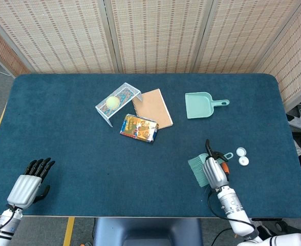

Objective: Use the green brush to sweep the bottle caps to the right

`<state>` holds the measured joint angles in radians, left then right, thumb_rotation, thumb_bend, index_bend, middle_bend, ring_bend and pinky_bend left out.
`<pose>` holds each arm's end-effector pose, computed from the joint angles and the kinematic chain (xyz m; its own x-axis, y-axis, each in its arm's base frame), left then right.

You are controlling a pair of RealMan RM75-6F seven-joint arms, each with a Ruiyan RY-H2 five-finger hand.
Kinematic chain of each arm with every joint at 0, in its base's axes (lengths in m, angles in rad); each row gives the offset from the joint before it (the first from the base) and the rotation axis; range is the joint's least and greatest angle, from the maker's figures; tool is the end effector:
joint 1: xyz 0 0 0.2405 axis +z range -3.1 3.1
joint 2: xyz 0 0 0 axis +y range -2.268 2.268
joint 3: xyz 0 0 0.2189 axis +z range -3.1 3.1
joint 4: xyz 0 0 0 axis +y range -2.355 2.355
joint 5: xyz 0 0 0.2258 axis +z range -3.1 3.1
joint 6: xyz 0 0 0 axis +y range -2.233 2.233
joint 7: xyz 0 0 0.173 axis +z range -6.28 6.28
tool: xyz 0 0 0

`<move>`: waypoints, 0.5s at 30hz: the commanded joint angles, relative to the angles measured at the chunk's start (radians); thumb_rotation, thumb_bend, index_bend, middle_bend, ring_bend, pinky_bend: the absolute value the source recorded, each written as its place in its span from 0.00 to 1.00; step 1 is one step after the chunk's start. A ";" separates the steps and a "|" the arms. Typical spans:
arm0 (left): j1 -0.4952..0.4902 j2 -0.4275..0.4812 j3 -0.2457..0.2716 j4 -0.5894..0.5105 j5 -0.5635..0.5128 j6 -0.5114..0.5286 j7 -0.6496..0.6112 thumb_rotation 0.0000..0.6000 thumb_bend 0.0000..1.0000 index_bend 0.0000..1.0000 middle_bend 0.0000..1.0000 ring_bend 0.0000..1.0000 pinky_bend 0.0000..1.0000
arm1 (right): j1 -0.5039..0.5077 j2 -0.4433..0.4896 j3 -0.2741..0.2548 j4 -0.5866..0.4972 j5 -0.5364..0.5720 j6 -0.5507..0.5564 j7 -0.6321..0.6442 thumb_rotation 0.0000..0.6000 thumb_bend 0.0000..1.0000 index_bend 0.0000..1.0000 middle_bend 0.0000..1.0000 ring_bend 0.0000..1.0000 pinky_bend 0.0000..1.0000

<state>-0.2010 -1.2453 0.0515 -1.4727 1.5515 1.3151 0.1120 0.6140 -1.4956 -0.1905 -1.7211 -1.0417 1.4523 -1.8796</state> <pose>-0.2867 0.2149 0.0583 0.5385 0.1983 0.8190 0.8408 -0.1913 -0.5065 -0.1795 -0.2453 -0.0185 0.9342 0.1581 -0.3197 0.3527 -0.2763 0.8940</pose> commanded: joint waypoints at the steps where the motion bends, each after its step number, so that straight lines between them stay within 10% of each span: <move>1: 0.000 -0.002 0.001 0.000 0.001 -0.001 0.005 1.00 0.45 0.00 0.00 0.00 0.07 | -0.010 0.013 -0.011 0.024 -0.002 -0.006 0.014 1.00 0.66 0.95 0.91 0.63 0.00; 15: -0.002 -0.020 0.004 0.003 -0.005 -0.013 0.044 1.00 0.45 0.00 0.00 0.00 0.07 | -0.082 0.089 -0.022 0.195 0.010 -0.035 0.163 1.00 0.66 0.95 0.91 0.63 0.00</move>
<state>-0.2025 -1.2645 0.0551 -1.4698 1.5465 1.3022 0.1552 0.5431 -1.4158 -0.2133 -1.5431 -1.0389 1.4260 -1.7330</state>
